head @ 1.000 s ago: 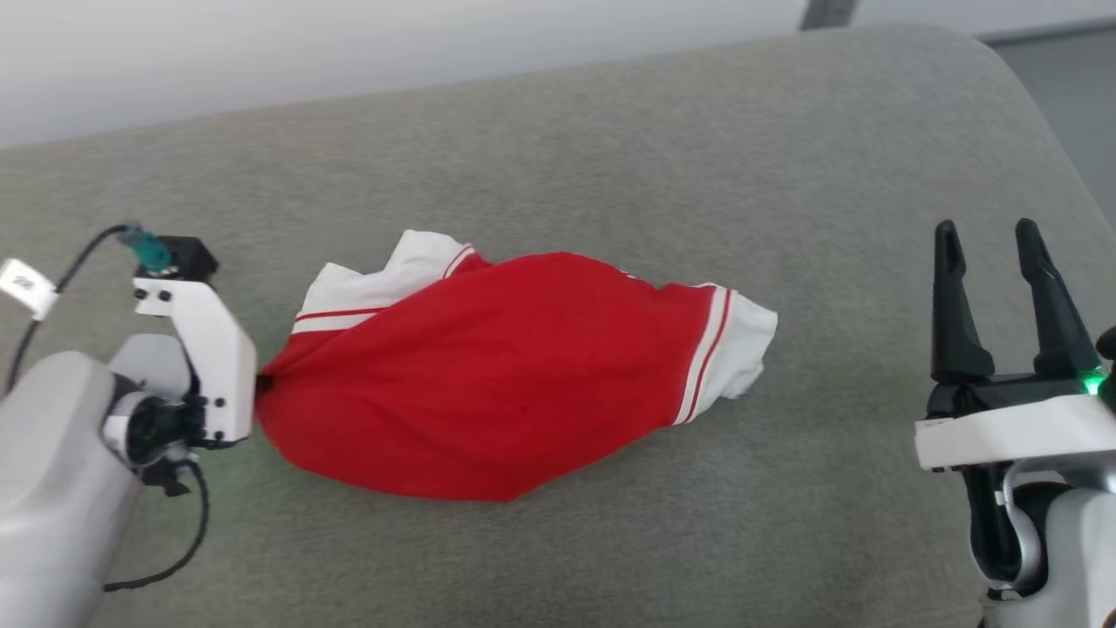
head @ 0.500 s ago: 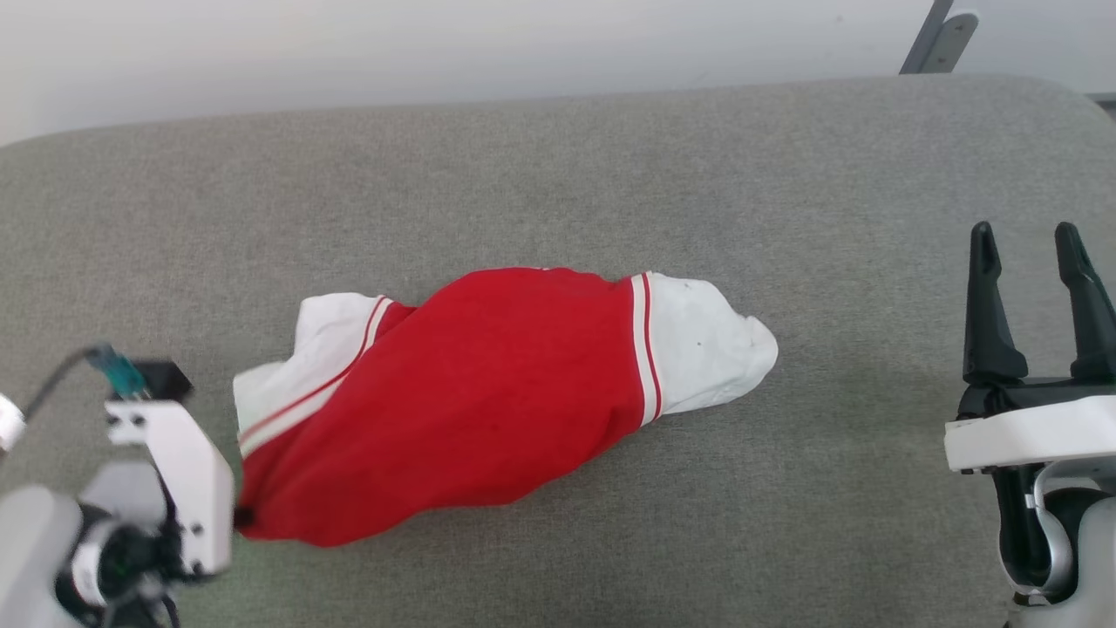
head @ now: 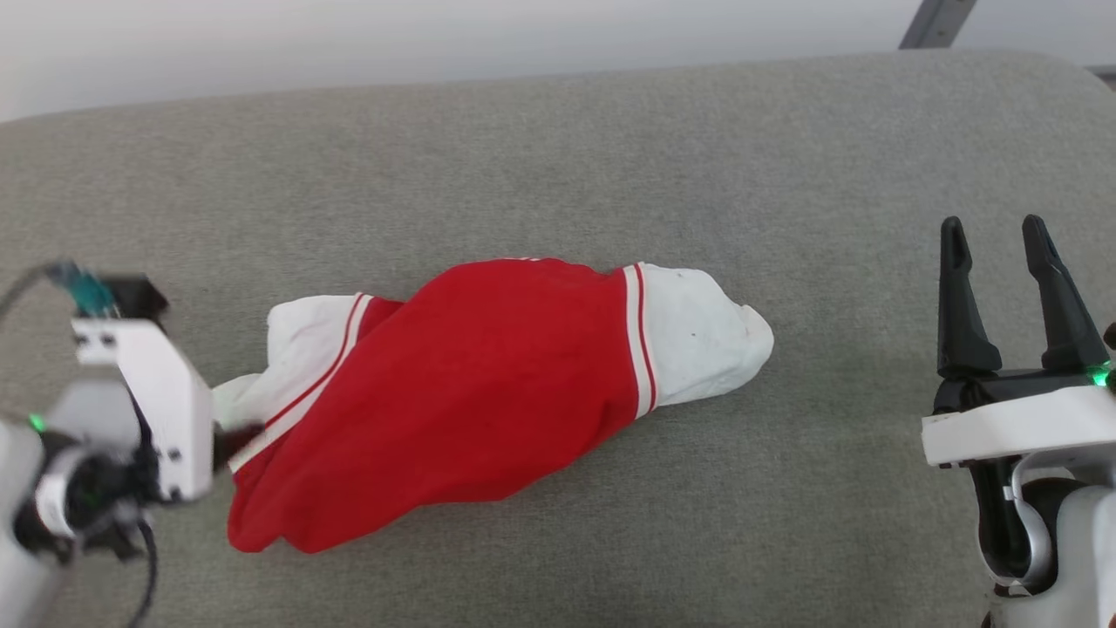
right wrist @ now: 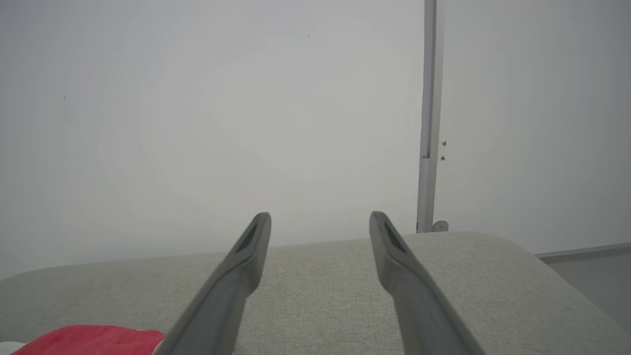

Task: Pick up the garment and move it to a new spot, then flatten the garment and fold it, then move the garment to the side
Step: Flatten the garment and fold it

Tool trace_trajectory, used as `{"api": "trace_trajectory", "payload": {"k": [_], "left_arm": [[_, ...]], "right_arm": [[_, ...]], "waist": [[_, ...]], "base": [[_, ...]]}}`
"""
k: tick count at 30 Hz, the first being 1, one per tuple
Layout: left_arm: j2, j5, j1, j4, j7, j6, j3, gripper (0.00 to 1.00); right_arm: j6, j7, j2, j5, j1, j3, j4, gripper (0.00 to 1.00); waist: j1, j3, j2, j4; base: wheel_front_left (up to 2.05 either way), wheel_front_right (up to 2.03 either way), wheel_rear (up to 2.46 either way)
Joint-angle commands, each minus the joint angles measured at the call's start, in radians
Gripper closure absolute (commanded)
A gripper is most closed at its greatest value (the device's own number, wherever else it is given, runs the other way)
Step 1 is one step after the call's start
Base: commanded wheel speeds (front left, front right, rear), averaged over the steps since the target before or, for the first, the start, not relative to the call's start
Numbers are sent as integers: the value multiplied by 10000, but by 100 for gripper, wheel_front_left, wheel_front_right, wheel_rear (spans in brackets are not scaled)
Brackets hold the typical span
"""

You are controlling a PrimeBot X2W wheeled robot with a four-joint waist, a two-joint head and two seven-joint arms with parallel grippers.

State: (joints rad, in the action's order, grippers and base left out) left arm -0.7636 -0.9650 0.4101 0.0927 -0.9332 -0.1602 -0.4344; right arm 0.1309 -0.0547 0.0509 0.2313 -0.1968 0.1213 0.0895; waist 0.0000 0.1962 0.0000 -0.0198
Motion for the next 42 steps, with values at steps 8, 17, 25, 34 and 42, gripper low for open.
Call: {"api": "trace_trajectory", "payload": {"k": [8, 17, 25, 34, 42], "left_arm": [[-54, 823, 1781, 845, -193, 415, -223, 0], [621, 1102, 2787, 3236, 170, 848, -582, 0], [1313, 868, 3162, 5194, 619, 1161, -573, 100], [684, 930, 3240, 4674, 1239, 1059, -142, 100], [30, 788, 2222, 3806, 985, 297, 74, 100]], "right_arm": [[-3, -191, 1, 171, -343, -137, -61, 0], [-3, -371, 1, 319, -648, -284, -157, 0], [-3, -548, -1, 257, -729, -254, -309, 0], [-5, -339, -1, -13, -480, 63, -280, 0], [-3, -181, -1, -62, -357, 66, -182, 0]], "waist": [[0, 585, 0, -539], [0, 1197, 0, -1102], [0, 1401, 0, -1115], [0, 965, 0, -468], [0, 751, 0, -114]], "base": [[0, 0, 0], [0, 0, 0], [0, 0, 0], [0, 0, 0], [0, 0, 0]]}}
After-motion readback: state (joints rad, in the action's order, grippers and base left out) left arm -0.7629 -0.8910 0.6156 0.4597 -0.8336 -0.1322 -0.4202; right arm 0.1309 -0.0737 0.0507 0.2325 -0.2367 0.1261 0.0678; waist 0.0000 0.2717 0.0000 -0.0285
